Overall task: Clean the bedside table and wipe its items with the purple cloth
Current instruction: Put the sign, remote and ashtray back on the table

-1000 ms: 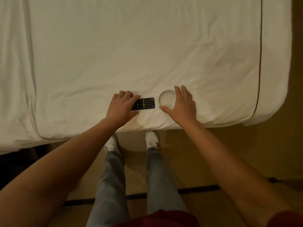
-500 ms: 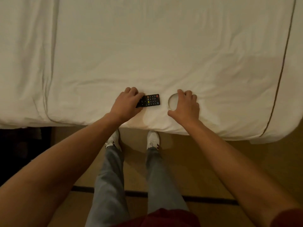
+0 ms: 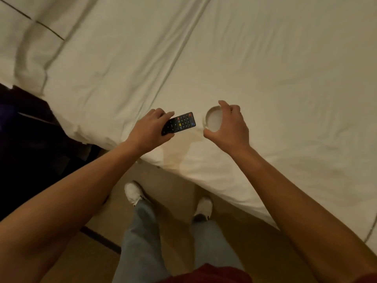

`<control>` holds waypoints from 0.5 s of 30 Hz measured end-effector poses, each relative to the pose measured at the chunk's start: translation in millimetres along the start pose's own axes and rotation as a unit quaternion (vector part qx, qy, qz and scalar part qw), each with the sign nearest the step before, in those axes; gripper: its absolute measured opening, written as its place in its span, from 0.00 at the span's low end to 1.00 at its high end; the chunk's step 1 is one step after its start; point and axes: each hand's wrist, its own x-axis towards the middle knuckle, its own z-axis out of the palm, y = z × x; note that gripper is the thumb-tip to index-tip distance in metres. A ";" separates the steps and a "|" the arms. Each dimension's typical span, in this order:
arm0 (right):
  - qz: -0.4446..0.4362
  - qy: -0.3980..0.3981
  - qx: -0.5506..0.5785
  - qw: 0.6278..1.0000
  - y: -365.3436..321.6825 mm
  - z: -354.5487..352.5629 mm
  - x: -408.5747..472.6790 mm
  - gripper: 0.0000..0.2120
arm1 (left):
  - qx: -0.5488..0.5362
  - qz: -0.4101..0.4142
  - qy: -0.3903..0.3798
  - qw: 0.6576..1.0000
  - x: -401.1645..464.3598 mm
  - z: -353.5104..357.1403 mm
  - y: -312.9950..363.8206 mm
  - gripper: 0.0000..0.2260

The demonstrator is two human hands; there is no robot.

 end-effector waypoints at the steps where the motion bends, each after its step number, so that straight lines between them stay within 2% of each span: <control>1: -0.017 -0.002 0.006 1.000 -22.3 3.4 7.2 0.45 | 0.002 -0.014 0.011 1.000 -5.6 -11.2 -17.3 0.27; 8: -0.107 -0.019 -0.001 0.994 -173.9 48.3 43.1 0.42 | 0.021 -0.070 0.052 0.996 -54.3 -84.3 -148.4 0.24; 15: -0.159 -0.035 0.039 0.986 -331.3 134.2 63.9 0.43 | 0.029 -0.156 0.086 0.984 -128.2 -145.6 -302.3 0.25</control>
